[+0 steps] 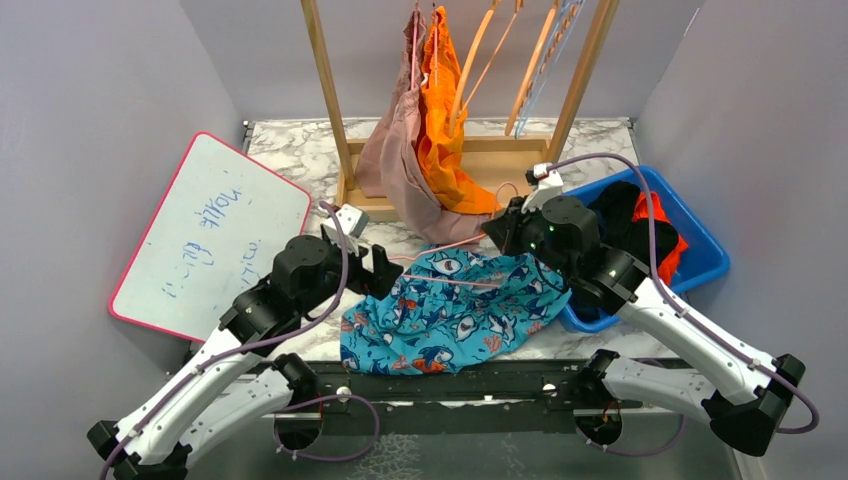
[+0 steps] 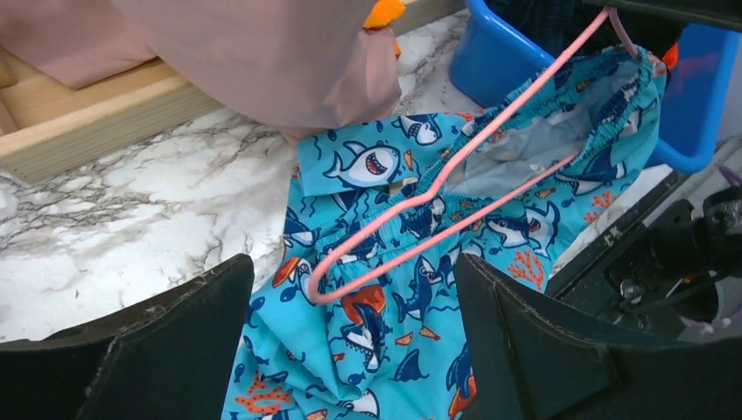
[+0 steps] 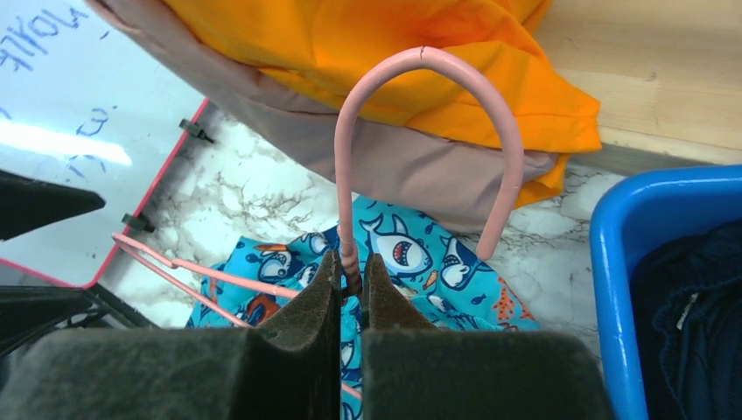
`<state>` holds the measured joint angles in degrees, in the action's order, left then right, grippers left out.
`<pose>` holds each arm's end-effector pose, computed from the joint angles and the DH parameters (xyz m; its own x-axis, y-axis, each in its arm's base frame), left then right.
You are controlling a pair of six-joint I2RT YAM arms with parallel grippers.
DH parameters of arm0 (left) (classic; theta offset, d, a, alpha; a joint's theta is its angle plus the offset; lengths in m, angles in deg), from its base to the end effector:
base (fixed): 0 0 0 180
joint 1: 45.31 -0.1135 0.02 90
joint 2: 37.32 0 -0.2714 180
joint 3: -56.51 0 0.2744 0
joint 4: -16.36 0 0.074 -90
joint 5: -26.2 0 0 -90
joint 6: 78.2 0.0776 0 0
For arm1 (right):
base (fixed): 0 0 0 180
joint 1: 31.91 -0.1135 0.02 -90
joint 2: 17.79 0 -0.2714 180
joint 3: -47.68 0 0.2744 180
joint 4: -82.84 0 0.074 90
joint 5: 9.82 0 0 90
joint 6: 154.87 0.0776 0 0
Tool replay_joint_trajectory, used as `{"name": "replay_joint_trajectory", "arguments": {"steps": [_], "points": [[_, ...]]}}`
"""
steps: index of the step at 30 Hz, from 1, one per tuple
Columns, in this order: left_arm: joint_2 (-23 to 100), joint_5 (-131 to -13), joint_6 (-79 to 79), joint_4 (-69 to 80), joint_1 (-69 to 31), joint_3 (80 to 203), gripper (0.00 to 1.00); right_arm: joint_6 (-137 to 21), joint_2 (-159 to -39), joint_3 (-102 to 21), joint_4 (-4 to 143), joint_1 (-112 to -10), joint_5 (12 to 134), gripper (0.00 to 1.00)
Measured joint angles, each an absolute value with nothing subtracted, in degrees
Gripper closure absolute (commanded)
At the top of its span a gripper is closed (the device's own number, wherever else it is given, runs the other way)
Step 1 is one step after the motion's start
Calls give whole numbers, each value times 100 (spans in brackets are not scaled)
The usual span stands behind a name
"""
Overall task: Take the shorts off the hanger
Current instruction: Remove the shorts from the clothes rod.
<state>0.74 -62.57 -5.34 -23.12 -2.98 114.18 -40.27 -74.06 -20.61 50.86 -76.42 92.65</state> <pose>0.1544 -0.1384 0.3214 -0.4341 -0.0031 -0.9008 0.5550 0.7867 -0.2702 0.2103 0.1833 0.3452 -0.4460 0.1315 -0.8853 -0.3894 0.8621 0.3243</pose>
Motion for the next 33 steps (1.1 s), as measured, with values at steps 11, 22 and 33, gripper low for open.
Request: {"name": "replay_joint_trajectory", "arguments": {"steps": [11, 22, 33], "points": [[647, -7962, 281, -2520, -304, 11778, 28, -4552, -7404, -2061, 5230, -7642, 8036, 99], [1259, -9024, 417, -2780, -307, 12045, 58, -4698, -7391, -2061, 5394, -7642, 7302, 99], [1239, -9365, 388, -2872, -283, 12100, 100, -4694, -7397, -2083, 5462, -7629, 7031, 62]]}}
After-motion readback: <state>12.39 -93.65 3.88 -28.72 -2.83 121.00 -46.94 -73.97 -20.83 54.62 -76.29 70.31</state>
